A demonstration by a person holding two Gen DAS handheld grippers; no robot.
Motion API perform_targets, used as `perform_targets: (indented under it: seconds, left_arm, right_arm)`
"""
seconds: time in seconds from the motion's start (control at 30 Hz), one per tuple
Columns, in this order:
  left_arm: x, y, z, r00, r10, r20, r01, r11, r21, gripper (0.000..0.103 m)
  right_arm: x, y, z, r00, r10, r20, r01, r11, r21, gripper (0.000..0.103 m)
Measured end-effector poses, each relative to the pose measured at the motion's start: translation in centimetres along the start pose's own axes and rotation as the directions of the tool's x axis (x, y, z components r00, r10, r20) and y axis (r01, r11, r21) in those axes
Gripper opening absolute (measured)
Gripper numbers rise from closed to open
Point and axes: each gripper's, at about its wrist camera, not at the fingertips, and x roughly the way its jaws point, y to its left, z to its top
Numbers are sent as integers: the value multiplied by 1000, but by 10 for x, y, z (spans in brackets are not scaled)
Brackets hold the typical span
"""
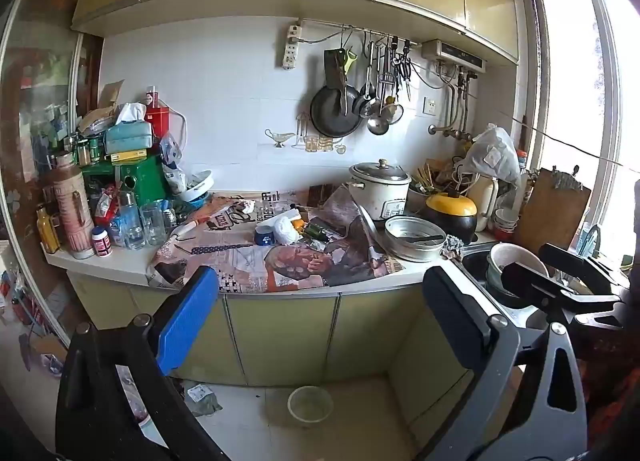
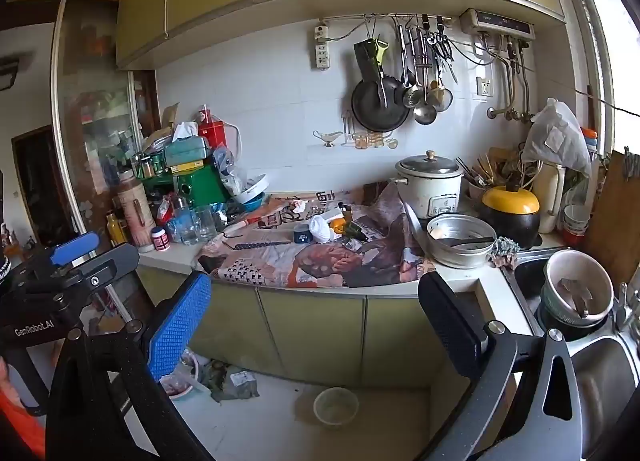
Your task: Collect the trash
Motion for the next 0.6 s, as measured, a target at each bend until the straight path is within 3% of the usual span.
perform_targets:
  seconds: [0.6]
  left_arm:
    - [-8, 0, -16, 999, -25, -44, 24, 999, -25, 103]
  right_arm:
    - [-4, 3, -11, 999, 1, -32, -1, 1000, 17, 103]
